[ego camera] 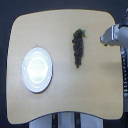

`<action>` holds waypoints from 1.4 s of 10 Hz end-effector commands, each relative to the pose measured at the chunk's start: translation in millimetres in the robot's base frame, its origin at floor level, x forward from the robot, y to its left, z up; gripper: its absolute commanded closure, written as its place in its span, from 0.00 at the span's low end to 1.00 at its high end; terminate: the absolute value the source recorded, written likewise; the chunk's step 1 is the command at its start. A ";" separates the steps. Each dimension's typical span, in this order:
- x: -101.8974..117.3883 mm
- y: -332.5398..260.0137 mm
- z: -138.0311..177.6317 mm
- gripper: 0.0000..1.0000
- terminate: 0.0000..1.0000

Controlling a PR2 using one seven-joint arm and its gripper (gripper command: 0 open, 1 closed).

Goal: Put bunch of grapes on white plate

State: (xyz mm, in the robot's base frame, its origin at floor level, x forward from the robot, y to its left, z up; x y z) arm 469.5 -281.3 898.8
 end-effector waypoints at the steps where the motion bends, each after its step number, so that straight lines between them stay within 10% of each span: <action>1: 0.0 0.0 0.0 0.00 0.00; 14: 42.9 121.1 -56.8 0.00 0.00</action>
State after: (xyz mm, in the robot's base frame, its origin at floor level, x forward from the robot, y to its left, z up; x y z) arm 494.5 -214.0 874.3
